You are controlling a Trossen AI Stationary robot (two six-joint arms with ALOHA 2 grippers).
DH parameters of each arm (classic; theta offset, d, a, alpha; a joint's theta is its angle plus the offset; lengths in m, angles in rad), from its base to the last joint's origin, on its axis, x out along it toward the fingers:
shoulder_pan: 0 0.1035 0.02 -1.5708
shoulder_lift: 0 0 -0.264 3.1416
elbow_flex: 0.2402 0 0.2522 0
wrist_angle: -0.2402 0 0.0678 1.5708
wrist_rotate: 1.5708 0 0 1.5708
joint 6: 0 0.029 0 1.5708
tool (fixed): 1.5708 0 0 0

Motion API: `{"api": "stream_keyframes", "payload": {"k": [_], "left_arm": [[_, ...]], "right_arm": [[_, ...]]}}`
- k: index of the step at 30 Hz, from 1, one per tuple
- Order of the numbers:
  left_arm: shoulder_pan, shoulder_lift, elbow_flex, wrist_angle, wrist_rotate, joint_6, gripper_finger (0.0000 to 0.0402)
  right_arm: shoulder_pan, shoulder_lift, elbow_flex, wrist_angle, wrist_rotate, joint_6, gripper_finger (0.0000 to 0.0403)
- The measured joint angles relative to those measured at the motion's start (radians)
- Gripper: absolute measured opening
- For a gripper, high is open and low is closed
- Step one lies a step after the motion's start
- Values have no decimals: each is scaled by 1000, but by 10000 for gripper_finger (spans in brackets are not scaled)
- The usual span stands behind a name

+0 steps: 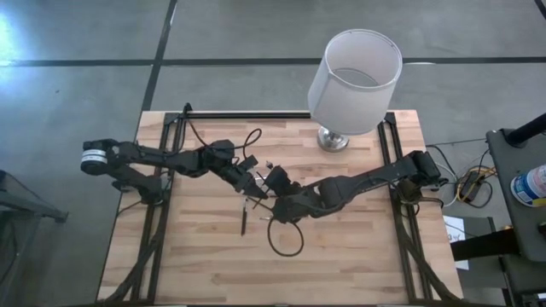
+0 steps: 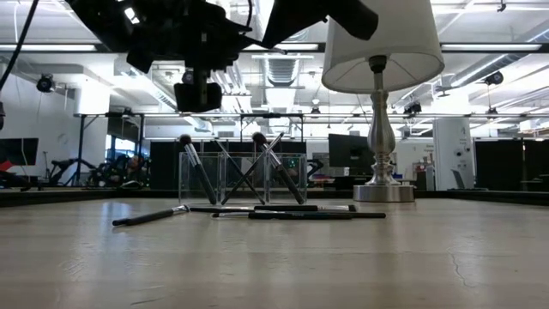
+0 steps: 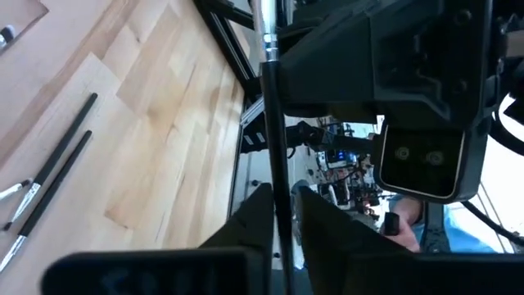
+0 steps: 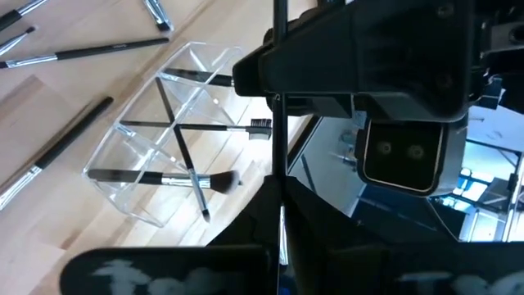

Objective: Put items in baskets/containers
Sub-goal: Put the eyeshadow brush into the transparent organizer

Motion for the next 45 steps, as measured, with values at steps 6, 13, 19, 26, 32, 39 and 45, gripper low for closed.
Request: {"api": "stream_keyframes", "payload": {"k": [6, 13, 19, 26, 32, 39, 45], "left_arm": [[1, 0, -2, -8, -24, 42, 10], [11, -1, 4, -34, -146, 148, 9], [11, -1, 4, -53, -298, 260, 9], [-1, -14, 4, -47, -485, 471, 9], [-11, -55, 4, -25, -519, 575, 9], [-36, -135, -4, -25, -546, 697, 9], [-42, -259, -24, -18, -546, 781, 10]], "right_arm": [[-1, 0, 0, 1, 4, -7, 8], [-1, 0, 0, 0, 61, 134, 9], [3, -14, 0, -9, 173, 514, 35], [-3, -60, 0, -124, 226, 1399, 80], [-47, -88, -6, -95, 89, 1823, 94], [-61, -152, -9, 184, -1, 1605, 74], [-109, -175, -10, 345, -179, 1603, 58]]}}
